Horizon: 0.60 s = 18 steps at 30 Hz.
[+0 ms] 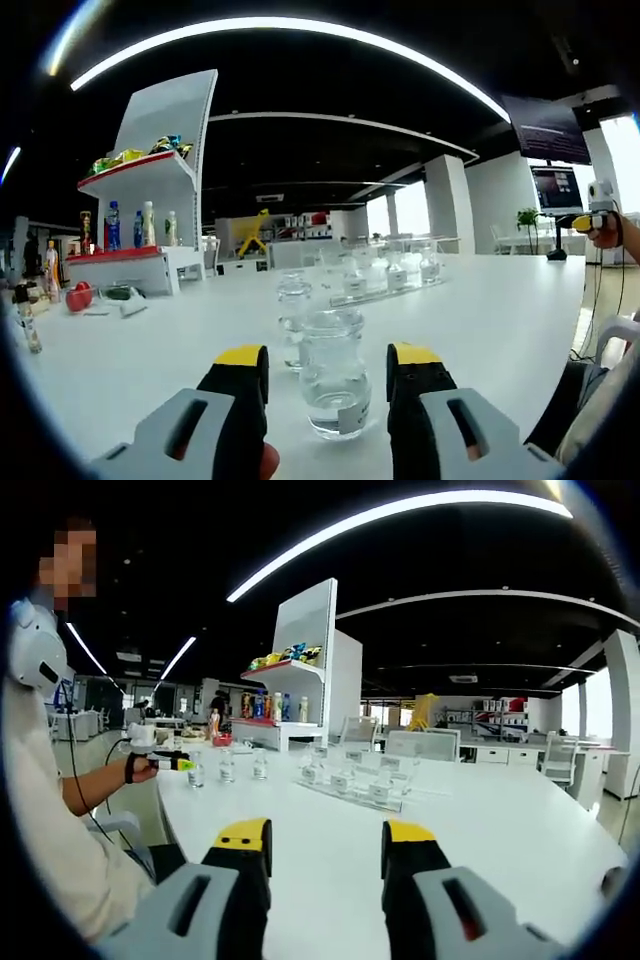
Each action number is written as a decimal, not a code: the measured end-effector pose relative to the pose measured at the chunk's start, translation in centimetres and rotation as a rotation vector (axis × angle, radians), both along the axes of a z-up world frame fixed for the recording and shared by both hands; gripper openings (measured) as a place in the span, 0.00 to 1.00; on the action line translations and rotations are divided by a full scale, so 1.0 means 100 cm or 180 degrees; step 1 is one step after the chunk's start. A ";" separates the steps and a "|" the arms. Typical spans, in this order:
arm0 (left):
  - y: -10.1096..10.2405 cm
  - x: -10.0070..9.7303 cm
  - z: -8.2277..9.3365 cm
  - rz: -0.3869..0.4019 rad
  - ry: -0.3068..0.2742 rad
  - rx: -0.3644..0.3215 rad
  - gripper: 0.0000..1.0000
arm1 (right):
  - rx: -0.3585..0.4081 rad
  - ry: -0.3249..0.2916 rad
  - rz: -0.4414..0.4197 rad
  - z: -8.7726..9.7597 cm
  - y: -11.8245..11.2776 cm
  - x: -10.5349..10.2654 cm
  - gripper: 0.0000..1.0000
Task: Identify the label on the chemical reagent bottle, grasp the chemical reagent bottle, and place it in the designated position on the reagent rack
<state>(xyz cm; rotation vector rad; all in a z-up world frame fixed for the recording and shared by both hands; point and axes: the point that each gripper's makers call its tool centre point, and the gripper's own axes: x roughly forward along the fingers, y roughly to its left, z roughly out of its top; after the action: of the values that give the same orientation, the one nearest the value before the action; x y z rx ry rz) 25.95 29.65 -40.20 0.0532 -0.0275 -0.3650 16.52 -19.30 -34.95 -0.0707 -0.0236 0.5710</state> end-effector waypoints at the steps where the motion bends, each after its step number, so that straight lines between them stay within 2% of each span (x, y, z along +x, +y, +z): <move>1: 0.000 0.000 0.001 -0.0003 -0.0006 -0.0014 0.43 | 0.0001 -0.0002 -0.0002 0.000 0.000 0.000 0.44; 6: -0.002 0.002 0.001 -0.0012 0.0015 -0.0010 0.40 | 0.0012 -0.0004 -0.0014 0.001 -0.001 0.001 0.43; 9: -0.003 0.003 -0.003 -0.0013 0.0065 -0.0021 0.33 | 0.0019 -0.0003 -0.0025 0.001 -0.002 0.001 0.43; 18: -0.003 0.007 -0.002 0.0006 0.0054 -0.0037 0.31 | -0.0011 0.0019 -0.0005 -0.002 0.001 0.000 0.43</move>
<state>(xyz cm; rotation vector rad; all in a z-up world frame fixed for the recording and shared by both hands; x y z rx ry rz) 26.62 29.39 -40.35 0.0385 -0.0129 -0.3632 16.56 -19.24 -35.20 -0.0723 -0.0169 0.5695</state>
